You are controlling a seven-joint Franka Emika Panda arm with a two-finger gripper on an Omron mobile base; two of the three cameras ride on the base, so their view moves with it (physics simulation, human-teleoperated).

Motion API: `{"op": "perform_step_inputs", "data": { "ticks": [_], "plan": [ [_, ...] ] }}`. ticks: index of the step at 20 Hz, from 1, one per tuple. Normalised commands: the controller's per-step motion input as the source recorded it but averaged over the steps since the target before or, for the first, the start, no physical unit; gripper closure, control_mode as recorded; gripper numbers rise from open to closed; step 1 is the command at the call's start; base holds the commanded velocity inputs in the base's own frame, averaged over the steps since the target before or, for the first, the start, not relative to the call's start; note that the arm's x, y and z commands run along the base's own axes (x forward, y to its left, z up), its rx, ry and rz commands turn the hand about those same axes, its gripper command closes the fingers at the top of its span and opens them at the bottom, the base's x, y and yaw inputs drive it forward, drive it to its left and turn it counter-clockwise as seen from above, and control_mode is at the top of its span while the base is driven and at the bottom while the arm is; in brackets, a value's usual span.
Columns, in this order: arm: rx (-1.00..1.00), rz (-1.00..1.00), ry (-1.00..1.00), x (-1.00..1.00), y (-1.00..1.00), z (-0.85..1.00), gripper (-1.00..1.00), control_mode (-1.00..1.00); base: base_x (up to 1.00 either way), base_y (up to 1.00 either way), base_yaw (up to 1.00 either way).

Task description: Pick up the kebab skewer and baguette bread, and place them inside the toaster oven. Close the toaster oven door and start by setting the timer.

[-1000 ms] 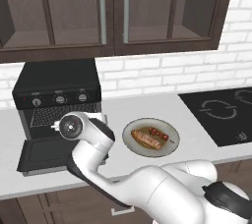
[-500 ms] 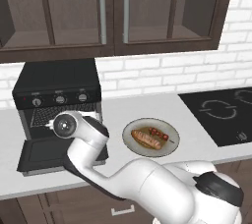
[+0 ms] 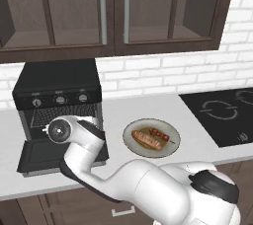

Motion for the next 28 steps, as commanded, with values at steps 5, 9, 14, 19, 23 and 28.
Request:
{"op": "perform_step_inputs", "data": {
  "ticks": [5, 9, 14, 19, 23, 28],
  "plan": [
    [0.0, 0.0, 0.0, 0.0, 0.0, -0.13, -1.0, -1.0, 0.0, 0.0, 0.0],
    [0.0, 0.01, 0.0, 0.0, -0.01, 0.0, -1.0, -1.0, 0.0, 0.0, 0.0],
    [0.0, 0.0, -0.05, 0.04, 0.0, 0.0, -1.0, -1.0, 0.0, 0.0, 0.0],
    [0.0, 0.0, -0.14, 0.25, -0.1, 0.0, -1.0, -1.0, 0.0, 0.0, 0.0],
    [0.0, 0.0, -0.09, 0.31, -0.21, 0.0, -1.0, -1.0, 0.0, 0.0, 0.0],
    [0.0, 0.0, 0.0, 0.25, -0.07, 0.0, -1.0, -1.0, 0.0, 0.0, 0.0]
  ]
}}
